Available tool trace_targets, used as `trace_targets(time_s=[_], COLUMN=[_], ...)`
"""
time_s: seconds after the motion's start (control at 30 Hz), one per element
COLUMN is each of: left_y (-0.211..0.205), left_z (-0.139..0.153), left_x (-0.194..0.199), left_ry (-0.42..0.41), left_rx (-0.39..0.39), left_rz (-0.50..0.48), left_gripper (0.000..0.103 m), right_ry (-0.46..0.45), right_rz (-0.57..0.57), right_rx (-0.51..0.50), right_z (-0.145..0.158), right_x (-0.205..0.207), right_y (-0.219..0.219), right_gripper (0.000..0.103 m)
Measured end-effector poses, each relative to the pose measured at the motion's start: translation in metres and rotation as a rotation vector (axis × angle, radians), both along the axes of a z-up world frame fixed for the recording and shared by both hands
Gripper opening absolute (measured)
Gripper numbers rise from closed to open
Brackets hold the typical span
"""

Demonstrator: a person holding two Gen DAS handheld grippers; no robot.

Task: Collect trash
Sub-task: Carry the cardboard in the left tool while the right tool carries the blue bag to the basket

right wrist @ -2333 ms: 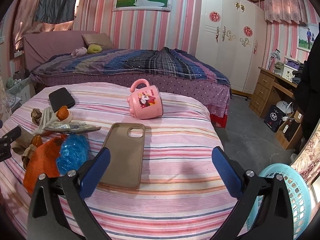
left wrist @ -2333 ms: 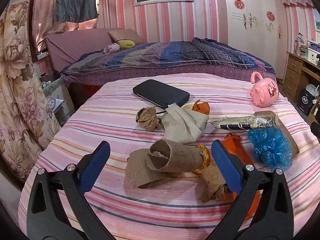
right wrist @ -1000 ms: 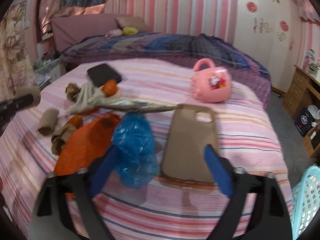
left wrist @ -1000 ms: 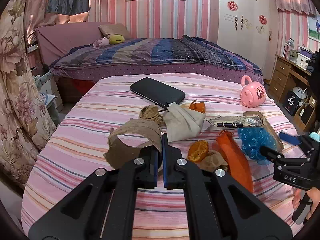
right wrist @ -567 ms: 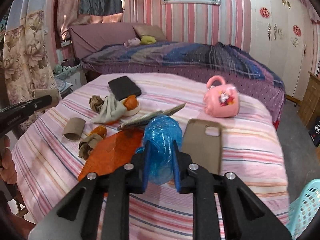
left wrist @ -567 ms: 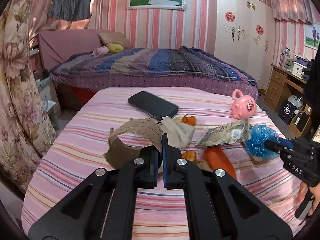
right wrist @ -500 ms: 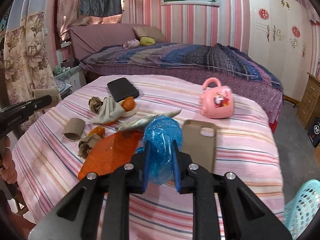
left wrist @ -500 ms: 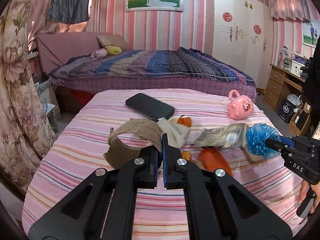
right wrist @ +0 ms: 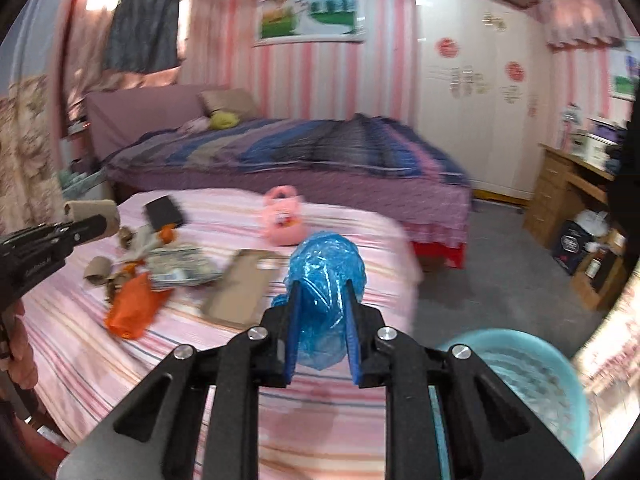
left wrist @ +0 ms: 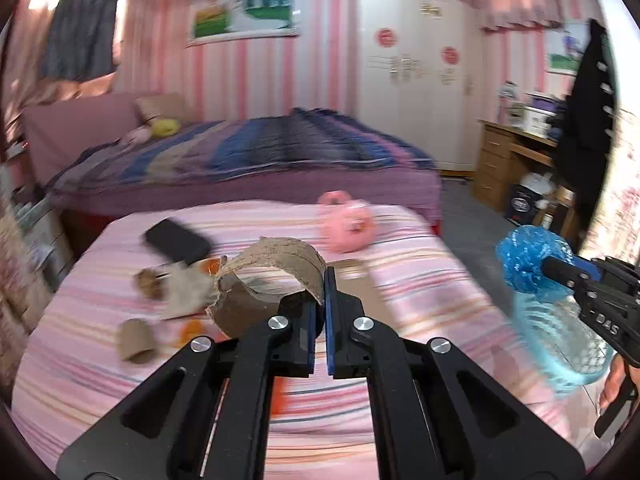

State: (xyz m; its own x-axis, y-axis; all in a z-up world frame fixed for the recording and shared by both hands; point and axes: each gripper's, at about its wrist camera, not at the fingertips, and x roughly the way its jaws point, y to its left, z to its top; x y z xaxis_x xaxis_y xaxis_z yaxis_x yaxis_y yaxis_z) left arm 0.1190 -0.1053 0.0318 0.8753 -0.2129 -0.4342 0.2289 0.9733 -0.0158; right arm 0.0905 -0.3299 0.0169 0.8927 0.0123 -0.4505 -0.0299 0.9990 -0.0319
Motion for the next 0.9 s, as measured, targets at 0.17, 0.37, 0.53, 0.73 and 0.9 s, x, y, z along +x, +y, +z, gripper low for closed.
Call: trace_targets(time_s=[0.17,0.37,0.53,0.73,0.9], left_y=[-0.079,-0.171,-0.222,-0.266,-0.280], left_z=[-0.003,-0.029,-0.053,-0.066,-0.070], left_x=[-0.018,-0.026,-0.012,-0.009,-0.003], left_ry=[0.001,0.063,0.147,0.165,0.171], left_rx=[-0.032,-0.032,-0.024,0.013,0.052], left_rz=[-0.131,-0.274,-0.342,-0.369,-0.368], left_gripper=[0.002,0.002,0.002,0.002,0.017], right_ry=[0.012,0.030,0.048,0.053,0.041], right_rz=[-0.175,-0.294,-0.346,-0.400,-0.408], right_rx=[-0.018,-0.030,-0.003,0.049,0.068], right_z=[-0.007,-0.016,-0.025,-0.039,-0.041], right_x=[-0.028,-0.043,-0.046,-0.052,-0.056], right_y=[-0.078,-0.139,-0.172,-0.198,-0.204], right_gripper=[0.020,0.020,0.020,0.020,0.020])
